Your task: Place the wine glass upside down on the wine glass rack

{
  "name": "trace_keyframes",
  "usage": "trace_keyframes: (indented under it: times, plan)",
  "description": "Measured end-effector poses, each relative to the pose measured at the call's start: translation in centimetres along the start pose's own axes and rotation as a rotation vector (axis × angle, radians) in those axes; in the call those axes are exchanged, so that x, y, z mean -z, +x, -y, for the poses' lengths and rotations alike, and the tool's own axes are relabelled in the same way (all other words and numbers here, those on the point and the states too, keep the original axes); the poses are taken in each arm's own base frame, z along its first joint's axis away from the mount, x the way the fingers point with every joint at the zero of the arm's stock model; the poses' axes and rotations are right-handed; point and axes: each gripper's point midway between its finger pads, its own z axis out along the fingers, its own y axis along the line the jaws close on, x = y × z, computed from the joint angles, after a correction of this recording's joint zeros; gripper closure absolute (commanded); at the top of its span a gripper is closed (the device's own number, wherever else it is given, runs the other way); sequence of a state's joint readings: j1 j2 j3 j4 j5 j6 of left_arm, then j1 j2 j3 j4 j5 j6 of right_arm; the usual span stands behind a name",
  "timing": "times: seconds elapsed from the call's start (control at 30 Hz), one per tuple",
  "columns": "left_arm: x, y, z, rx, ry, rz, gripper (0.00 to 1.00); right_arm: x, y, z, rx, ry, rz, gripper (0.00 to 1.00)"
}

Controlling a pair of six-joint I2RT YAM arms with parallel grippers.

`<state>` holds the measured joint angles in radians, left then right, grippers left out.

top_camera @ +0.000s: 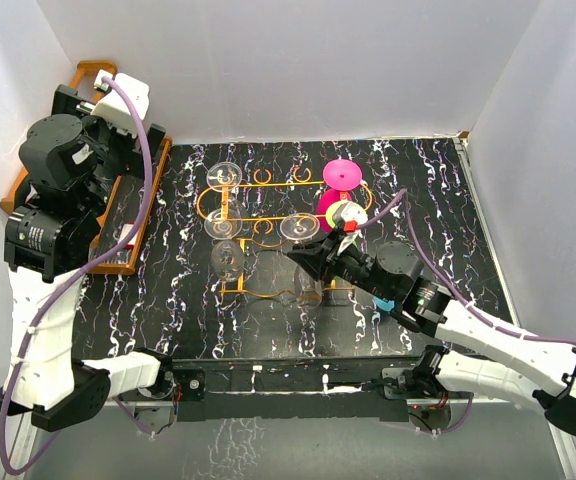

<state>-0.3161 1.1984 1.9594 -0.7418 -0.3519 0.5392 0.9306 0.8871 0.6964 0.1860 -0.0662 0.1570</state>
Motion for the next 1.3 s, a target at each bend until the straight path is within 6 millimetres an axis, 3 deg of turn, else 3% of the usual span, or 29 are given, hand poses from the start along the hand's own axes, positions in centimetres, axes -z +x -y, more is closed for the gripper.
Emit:
trace_keyframes:
  times: [0.93, 1.13, 1.3]
  plan:
    - [0.2, 0.8, 0.7, -0.011, 0.022, -0.012, 0.03, -0.3, 0.0, 2.3, 0.023, 0.158, 0.021, 0.92]
    - [0.2, 1.1, 0.8, -0.013, 0.026, -0.017, 0.03, -0.4, 0.3, 2.3, 0.024, 0.163, 0.015, 0.81]
    - [0.4, 1.2, 0.9, -0.015, 0.029, -0.018, 0.03, -0.4, 0.3, 2.2, 0.023, 0.161, 0.015, 0.79]
